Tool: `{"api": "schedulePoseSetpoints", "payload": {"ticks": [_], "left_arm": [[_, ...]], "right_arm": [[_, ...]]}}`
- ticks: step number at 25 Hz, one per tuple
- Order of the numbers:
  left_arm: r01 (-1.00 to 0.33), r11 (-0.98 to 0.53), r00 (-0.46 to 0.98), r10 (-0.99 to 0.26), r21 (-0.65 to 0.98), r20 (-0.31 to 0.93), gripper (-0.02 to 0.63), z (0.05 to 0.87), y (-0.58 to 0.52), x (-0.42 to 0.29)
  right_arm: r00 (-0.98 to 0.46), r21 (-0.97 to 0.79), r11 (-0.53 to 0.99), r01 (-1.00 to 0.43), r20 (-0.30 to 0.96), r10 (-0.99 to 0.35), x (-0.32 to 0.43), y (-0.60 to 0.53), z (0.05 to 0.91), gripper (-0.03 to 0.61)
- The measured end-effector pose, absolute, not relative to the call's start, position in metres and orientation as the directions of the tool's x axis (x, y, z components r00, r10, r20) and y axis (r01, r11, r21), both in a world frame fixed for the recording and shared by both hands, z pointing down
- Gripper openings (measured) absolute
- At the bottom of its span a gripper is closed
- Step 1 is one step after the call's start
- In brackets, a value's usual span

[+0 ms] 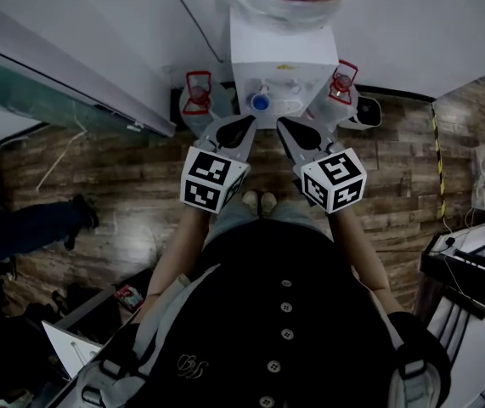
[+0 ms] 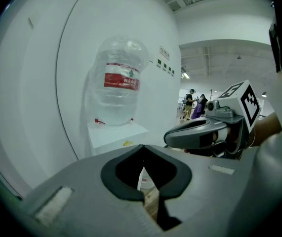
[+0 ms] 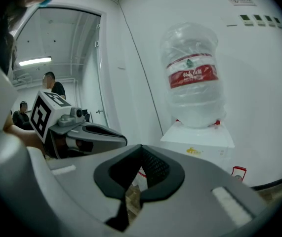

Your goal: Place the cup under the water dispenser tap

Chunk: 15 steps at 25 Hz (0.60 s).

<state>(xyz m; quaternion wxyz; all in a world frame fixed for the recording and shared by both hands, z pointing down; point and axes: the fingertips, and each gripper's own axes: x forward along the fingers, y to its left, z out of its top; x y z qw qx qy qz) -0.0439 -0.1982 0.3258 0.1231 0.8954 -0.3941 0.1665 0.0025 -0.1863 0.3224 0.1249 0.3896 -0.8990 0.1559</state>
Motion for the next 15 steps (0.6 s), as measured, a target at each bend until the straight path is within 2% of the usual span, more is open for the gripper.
{"api": "schedulePoseSetpoints", "payload": {"ticks": [15], "left_arm": [[-0.722,-0.680,0.661,-0.619,0.132,0.424,0.005,0.342,-0.180,-0.035]], "right_arm": [[-0.661,-0.206,0.635,-0.745,0.363,-0.657,0.004,-0.163,0.333,0.000]]}}
